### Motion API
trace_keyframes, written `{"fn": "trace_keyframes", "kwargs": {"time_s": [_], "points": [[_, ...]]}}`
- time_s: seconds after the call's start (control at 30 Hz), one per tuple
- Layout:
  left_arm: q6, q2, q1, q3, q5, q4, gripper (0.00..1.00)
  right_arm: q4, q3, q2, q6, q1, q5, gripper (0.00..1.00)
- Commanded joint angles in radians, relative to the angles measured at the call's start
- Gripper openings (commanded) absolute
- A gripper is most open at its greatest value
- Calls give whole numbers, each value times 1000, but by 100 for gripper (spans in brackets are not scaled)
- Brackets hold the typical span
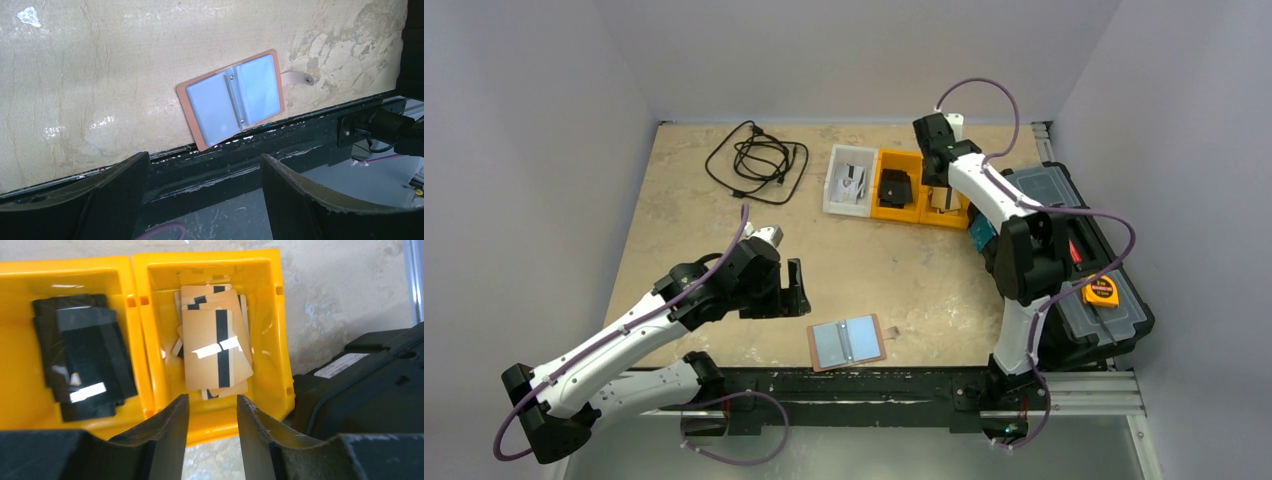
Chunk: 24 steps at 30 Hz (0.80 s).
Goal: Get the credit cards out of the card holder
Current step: Place the credit card in the storage box.
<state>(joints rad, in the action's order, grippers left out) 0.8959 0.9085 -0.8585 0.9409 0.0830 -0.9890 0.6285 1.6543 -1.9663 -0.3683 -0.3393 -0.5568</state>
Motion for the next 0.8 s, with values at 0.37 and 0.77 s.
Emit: {"fn": "trace_keyframes", "kwargs": {"time_s": [0.37,0.77], "points": [[34,-21,21,-44,23,40,81,-107,-484,578,-172,-130,361,51],[72,-65,80,-148,16,47,81,-243,-771,793,-413,-522,418,52]]}}
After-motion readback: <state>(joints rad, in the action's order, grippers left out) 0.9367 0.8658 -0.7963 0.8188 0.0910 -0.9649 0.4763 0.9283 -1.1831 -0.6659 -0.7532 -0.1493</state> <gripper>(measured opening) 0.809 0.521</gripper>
